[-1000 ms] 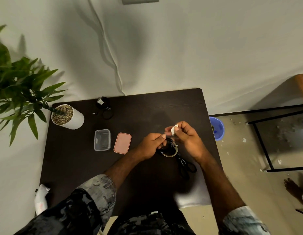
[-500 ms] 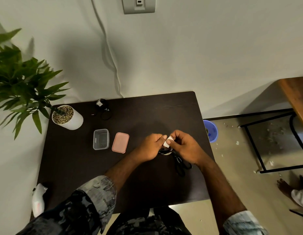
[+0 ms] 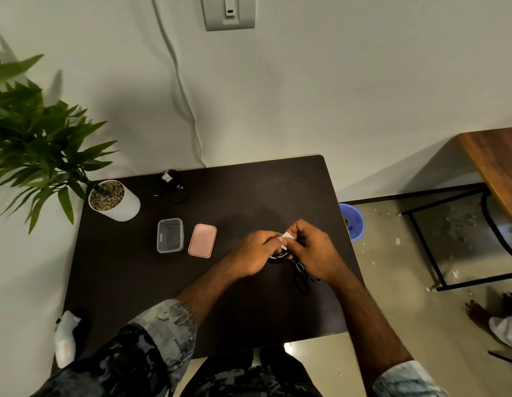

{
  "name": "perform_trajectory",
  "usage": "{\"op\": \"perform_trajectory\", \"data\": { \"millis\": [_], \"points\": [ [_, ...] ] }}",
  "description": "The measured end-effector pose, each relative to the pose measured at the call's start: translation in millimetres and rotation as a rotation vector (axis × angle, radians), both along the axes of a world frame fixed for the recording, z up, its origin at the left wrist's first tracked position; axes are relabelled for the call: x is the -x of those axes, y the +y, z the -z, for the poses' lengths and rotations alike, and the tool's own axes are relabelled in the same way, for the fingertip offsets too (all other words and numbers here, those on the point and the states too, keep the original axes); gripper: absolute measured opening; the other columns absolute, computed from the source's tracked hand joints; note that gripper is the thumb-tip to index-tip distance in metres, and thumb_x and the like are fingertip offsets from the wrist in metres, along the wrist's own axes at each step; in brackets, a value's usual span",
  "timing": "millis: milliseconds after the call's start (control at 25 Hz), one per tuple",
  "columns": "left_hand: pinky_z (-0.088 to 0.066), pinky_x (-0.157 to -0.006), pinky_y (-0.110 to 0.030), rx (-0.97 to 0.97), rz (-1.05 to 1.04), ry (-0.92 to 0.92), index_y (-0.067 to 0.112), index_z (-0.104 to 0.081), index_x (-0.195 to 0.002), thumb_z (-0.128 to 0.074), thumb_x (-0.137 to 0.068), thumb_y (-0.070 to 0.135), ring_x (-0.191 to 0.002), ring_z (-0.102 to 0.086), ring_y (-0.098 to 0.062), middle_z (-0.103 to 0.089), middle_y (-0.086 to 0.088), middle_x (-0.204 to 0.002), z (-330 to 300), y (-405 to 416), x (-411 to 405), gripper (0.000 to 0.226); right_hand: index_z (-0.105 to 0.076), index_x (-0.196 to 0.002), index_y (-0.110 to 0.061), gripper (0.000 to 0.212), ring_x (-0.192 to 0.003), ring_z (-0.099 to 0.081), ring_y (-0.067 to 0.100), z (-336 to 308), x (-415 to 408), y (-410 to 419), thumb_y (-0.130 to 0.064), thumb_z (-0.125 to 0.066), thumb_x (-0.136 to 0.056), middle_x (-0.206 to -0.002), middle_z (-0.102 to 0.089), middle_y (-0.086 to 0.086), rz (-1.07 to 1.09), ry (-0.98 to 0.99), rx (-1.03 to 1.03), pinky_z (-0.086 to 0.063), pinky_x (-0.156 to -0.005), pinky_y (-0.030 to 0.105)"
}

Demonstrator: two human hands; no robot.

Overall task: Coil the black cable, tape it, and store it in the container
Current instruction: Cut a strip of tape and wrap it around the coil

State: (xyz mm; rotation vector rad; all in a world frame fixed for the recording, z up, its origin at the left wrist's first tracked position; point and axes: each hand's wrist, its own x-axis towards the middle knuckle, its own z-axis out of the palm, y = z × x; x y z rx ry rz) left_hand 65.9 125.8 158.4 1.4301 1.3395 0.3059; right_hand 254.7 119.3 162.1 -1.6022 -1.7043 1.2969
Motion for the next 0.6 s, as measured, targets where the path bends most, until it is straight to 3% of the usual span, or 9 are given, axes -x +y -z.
{"op": "perform_trajectory", "data": {
  "millis": [80,200,440,600],
  "points": [
    [-0.045,-0.069,-0.038,-0.027,0.033,0.027,0.022,-0.065,-0.078,-0.045,-0.104,0.036,-0.070,-0.055,-0.012,-0.061,0.003,-0.074,-0.6,-0.6,1.0,0.035,-0.056,-0.109,-0.019,0.021,-0.074,-0.078,0.017,-1.3,-0.7,-2.5,-0.016,-0.074,-0.098,-0.086,-0.075,0.006,0.045,0.009,-0.006,-0.066,-0.072,0.031],
    [-0.044,-0.065,-0.039,-0.057,0.024,0.059,0.025,-0.060,-0.072,-0.044,-0.104,0.033,-0.066,-0.053,-0.014,-0.059,0.002,-0.071,1.5,-0.6,0.9,0.037,-0.052,-0.098,-0.018,0.026,-0.068,-0.076,0.021,-1.3,0.6,-6.6,-0.012,-0.077,-0.095,-0.077,-0.072,0.010,0.116,0.002,-0.072,-0.067,-0.068,0.034],
    [-0.048,-0.067,-0.039,-0.038,-0.052,0.041,0.028,-0.059,-0.067,-0.045,-0.102,0.031,-0.067,-0.055,-0.012,-0.061,0.005,-0.070,4.7,2.2,-1.6,0.037,-0.070,-0.089,-0.021,0.015,-0.071,-0.074,0.025,-0.3,2.3,-8.5,-0.010,-0.081,-0.091,-0.078,-0.068,0.005,0.121,0.020,-0.154,-0.066,-0.071,0.046],
    [-0.050,-0.069,-0.044,-0.057,-0.059,0.022,0.025,-0.062,-0.073,-0.042,-0.102,0.035,-0.069,-0.056,-0.013,-0.063,0.001,-0.073,6.0,2.9,1.4,0.036,-0.079,-0.101,-0.019,0.012,-0.074,-0.078,0.018,-1.9,2.6,-7.8,-0.011,-0.080,-0.092,-0.084,-0.076,0.002,0.130,0.056,-0.094,-0.068,-0.075,0.037]
  ]
}}
